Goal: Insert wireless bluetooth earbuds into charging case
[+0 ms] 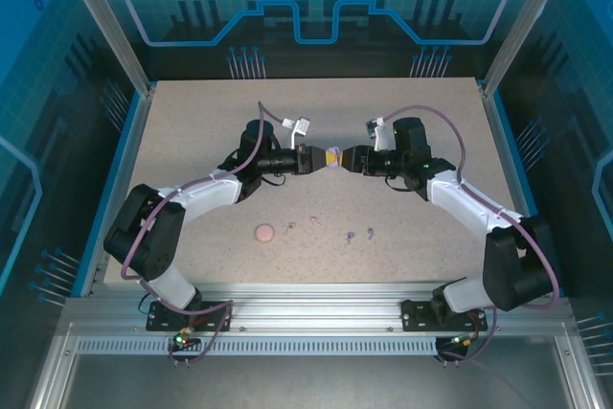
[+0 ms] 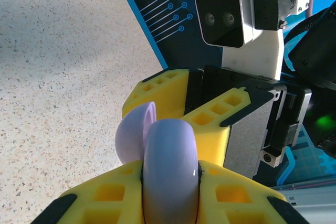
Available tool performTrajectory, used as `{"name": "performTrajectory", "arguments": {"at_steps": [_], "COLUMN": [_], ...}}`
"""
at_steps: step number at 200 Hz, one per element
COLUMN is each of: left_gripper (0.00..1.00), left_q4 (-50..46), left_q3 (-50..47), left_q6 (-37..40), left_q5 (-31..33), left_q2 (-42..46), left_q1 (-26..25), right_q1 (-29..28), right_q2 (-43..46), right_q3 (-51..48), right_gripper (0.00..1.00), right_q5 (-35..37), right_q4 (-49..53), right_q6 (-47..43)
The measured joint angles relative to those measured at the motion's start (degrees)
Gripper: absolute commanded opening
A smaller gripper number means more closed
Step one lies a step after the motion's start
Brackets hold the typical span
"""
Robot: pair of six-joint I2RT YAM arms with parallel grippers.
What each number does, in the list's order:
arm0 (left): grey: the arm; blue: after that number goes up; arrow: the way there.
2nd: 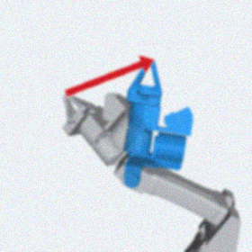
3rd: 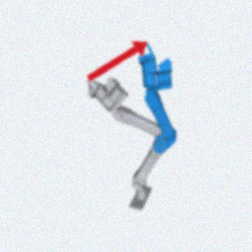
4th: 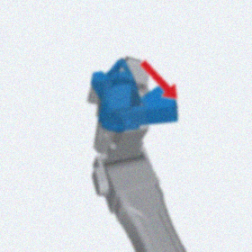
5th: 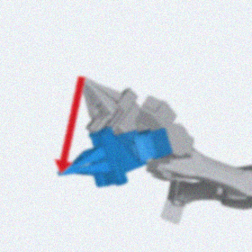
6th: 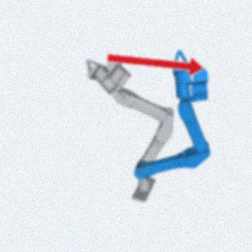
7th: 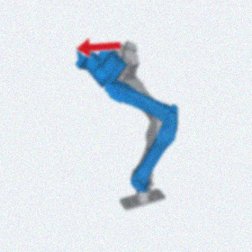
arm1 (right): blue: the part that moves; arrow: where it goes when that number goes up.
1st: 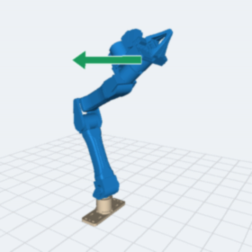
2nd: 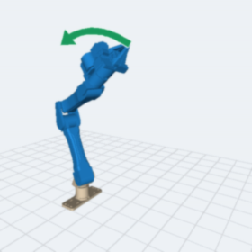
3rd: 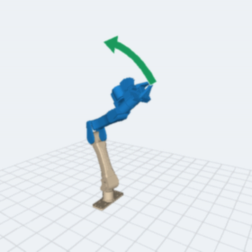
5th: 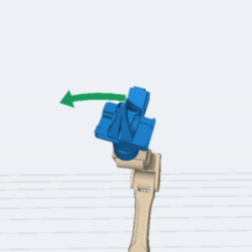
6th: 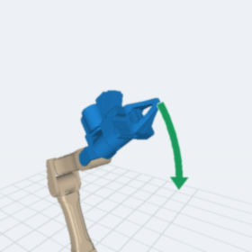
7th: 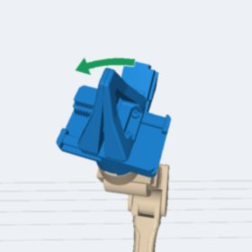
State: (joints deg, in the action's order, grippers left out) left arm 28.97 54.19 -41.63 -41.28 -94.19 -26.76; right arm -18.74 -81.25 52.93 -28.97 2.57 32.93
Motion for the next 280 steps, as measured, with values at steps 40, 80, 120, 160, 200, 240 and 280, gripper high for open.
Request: {"name": "performTrajectory", "arguments": {"at_steps": [40, 80, 120, 160, 200, 240, 280], "left_gripper": [0.0, 0.0, 0.0, 0.0, 0.0, 0.0, 0.14], "left_q4": [0.0, -0.4, -0.5, -0.4, -0.2, 0.4, 0.4], "left_q3": [0.1, 0.1, 0.1, 0.1, 0.1, 0.1, 0.1], "left_q6": [0.0, 0.0, 0.0, 0.0, 0.0, -0.2, -0.4], "left_q5": [0.0, 0.0, 0.0, -0.2, -0.4, -0.4, -0.4], "left_q2": [0.0, 0.0, 0.0, 0.0, 0.0, 0.0, 0.0], "left_q1": [0.0, -0.1, -0.1, -0.1, -0.2, -0.1, -0.2], "right_q1": [0.0, -0.7, -0.8, -0.7, -0.7, -0.7, -0.6], "right_q2": [0.0, -1.2, -1.4, -1.4, -2.0, -2.3, -2.3], "right_q3": [0.0, 0.0, 0.0, 0.0, 1.0, 1.7, 1.9], "right_gripper": [0.46, 0.42, 0.4, 0.32, 0.18, 0.0, 0.0], "right_q5": [0.0, -0.3, -0.9, -2.3, -4.3, -5.1, -5.1], "right_q4": [0.0, -0.3, -0.4, -0.7, -0.7, -0.3, 0.5], "right_q6": [0.0, 0.0, -0.5, -1.1, -1.4, -1.9, -2.1]}}
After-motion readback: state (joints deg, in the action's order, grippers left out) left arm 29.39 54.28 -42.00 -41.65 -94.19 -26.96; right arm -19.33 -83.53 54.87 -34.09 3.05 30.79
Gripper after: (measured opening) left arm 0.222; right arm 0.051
